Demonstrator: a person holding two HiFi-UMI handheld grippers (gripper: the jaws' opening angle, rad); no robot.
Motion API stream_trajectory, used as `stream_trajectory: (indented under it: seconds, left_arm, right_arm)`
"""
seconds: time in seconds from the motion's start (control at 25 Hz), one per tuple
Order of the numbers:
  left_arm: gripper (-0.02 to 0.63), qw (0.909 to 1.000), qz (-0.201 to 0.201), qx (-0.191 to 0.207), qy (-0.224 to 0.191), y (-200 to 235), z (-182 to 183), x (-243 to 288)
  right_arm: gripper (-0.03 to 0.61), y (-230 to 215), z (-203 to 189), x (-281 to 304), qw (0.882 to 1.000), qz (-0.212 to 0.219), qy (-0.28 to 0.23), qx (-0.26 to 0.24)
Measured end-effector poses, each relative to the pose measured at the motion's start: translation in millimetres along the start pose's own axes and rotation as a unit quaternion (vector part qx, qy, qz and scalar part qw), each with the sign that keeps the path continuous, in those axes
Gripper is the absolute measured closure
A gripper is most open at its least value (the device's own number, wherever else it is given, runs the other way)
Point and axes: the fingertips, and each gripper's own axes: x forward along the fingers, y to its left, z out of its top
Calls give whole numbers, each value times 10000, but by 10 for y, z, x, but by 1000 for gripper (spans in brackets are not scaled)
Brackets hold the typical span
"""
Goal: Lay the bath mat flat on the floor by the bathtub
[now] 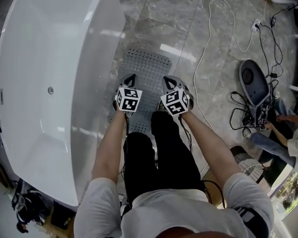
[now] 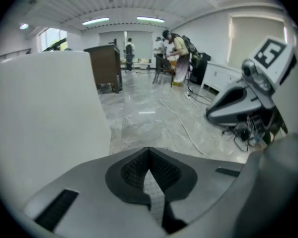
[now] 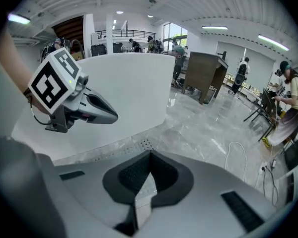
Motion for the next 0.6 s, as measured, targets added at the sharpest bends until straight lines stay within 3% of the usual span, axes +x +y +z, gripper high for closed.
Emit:
stream_trajectory:
  seconds: [0.08, 0.2, 0.36, 0.6]
  left_arm:
    - [602, 9984, 115, -518, -183, 56, 243, -358]
    - [602, 9951, 192, -919, -302, 24, 550, -830]
    - [601, 9905, 88, -1261, -534, -260, 998, -1425]
    - [601, 9834, 50, -1500, -1024, -478, 1482, -2297]
  right_arm:
    - [572, -39, 207, -313, 10000, -79, -35, -7]
    - [572, -57, 574, -777, 9996, -62, -167, 211]
    - [572, -104, 998, -1392, 9963, -6, -408, 754]
    - [572, 153, 1391, -2046, 9950, 15, -745, 672]
